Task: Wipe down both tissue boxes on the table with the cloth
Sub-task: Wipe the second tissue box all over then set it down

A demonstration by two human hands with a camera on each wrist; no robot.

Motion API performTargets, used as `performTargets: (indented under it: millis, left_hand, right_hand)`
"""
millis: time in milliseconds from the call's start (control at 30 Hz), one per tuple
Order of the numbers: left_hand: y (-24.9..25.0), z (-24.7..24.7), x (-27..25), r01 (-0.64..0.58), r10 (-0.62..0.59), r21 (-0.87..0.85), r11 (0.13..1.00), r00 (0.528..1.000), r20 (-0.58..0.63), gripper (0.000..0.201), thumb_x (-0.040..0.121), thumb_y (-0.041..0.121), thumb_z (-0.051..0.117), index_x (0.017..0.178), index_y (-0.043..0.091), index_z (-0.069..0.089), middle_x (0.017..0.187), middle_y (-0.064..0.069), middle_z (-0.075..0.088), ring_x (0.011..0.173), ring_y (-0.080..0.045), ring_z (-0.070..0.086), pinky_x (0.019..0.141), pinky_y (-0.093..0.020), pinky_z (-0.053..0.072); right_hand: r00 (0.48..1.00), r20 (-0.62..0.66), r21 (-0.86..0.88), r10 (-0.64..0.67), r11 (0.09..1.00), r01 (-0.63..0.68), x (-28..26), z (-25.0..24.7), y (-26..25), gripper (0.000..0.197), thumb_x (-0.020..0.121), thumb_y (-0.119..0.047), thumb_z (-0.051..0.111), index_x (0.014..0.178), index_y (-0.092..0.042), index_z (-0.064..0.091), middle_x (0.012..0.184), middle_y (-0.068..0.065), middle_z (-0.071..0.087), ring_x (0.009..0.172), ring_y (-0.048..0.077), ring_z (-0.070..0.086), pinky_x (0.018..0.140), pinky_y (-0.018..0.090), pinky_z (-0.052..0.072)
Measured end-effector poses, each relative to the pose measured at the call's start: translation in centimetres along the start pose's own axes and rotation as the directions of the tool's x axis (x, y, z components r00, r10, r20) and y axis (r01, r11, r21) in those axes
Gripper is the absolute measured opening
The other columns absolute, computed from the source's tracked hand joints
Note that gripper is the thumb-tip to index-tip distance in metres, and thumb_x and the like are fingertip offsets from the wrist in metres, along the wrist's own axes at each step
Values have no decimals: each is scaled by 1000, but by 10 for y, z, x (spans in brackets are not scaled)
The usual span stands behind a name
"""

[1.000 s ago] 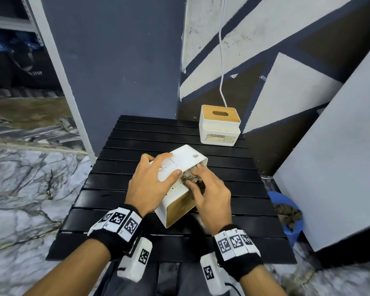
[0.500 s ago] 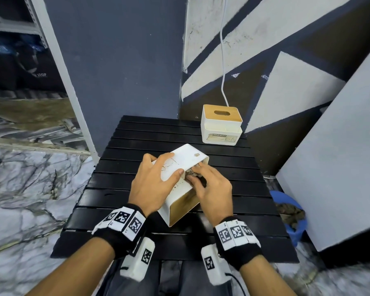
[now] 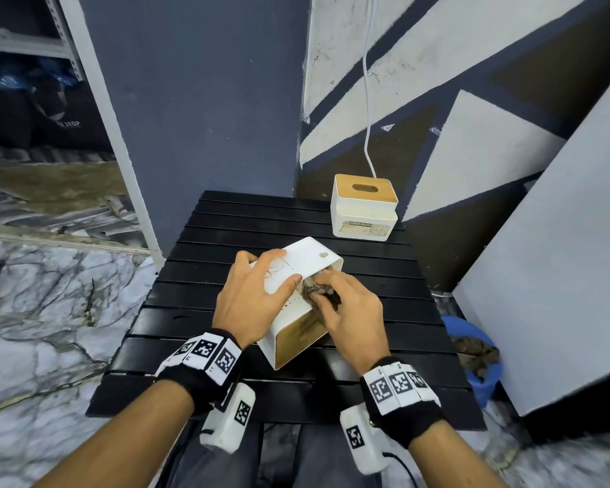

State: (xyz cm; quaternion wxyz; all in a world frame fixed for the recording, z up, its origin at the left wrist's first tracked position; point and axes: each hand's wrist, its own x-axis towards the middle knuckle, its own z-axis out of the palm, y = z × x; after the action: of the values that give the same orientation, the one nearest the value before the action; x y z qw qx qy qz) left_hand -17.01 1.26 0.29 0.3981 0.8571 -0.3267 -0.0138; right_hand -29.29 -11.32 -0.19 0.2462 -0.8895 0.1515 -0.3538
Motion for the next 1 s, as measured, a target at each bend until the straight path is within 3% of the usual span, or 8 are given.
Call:
performTargets:
  millis: [200, 333, 467, 600, 700, 800, 900, 1000]
  left_hand:
    - [-2, -3, 4, -12, 13, -23, 1000, 999, 49, 50, 89, 60, 54, 136, 43, 46, 111, 6, 38, 106, -16, 46, 82, -34, 42]
    - [-7, -10, 9, -26, 30, -27, 999, 990, 140, 47, 95, 58, 47, 139, 43, 43, 114, 5, 38, 107, -17, 47, 91, -40, 47]
    - [-10, -14, 13, -42, 46, -26, 999, 977, 210, 44, 98, 50, 44, 141, 42, 38, 121, 5, 36, 112, -19, 47, 96, -46, 47]
    - [-10, -14, 15, -29, 35, -28, 999, 973, 228, 46, 97, 50, 46, 141, 42, 37, 123, 5, 34, 113, -20, 46, 97, -47, 47]
    - [-10, -15, 15, -24, 31, -35, 999, 973, 230, 45, 97, 51, 47, 140, 43, 38, 123, 6, 37, 111, -19, 49, 96, -45, 47]
    - [-11, -16, 14, -22, 34, -56, 998, 974, 222, 44, 96, 53, 48, 139, 45, 40, 123, 8, 40, 109, -18, 50, 95, -42, 46]
    - [-13, -17, 13, -33, 49, -83, 996, 977, 208, 45, 95, 53, 50, 139, 45, 42, 123, 10, 43, 110, -16, 50, 91, -34, 41]
    - [-17, -18, 13, -32, 56, -114, 993, 974, 221, 47, 95, 54, 51, 140, 45, 43, 125, 11, 44, 112, -14, 50, 91, -31, 38]
  right_hand:
    - [998, 60, -82, 22, 997, -17, -3, -19, 13, 27, 83, -14, 67, 109, -20, 63, 110, -3, 63, 98, 14, 59, 87, 31, 52]
    - [985, 113, -162, 133, 980, -114, 9, -13, 2, 37, 89, -24, 56, 126, -23, 54, 123, -1, 50, 113, 13, 45, 94, 29, 45]
    - [967, 159, -152, 200, 973, -176, 4, -7, -8, 40, 88, -34, 59, 125, -23, 48, 135, -5, 38, 124, 11, 36, 94, 18, 34]
    - [978, 150, -138, 146, 982, -125, -5, -7, -13, 29, 89, -23, 61, 117, -20, 52, 128, -3, 51, 120, 15, 43, 98, 27, 42]
    - [984, 139, -147, 111, 985, -90, -15, -13, -16, 26, 89, -25, 61, 114, -24, 54, 117, -8, 57, 107, 12, 46, 87, 18, 39]
    - [986, 145, -130, 86, 989, -68, -30, -15, -20, 32, 86, -23, 64, 117, -27, 56, 117, -8, 59, 105, 11, 48, 88, 15, 36]
    - [986, 164, -177, 16, 984, 14, -43, -4, -31, 38, 87, -25, 63, 124, -27, 56, 125, -5, 57, 113, 14, 49, 94, 24, 43]
    - [991, 129, -245, 24, 969, 8, -33, 7, -41, 35, 91, -30, 54, 126, -24, 55, 126, -3, 56, 114, 18, 48, 98, 32, 45]
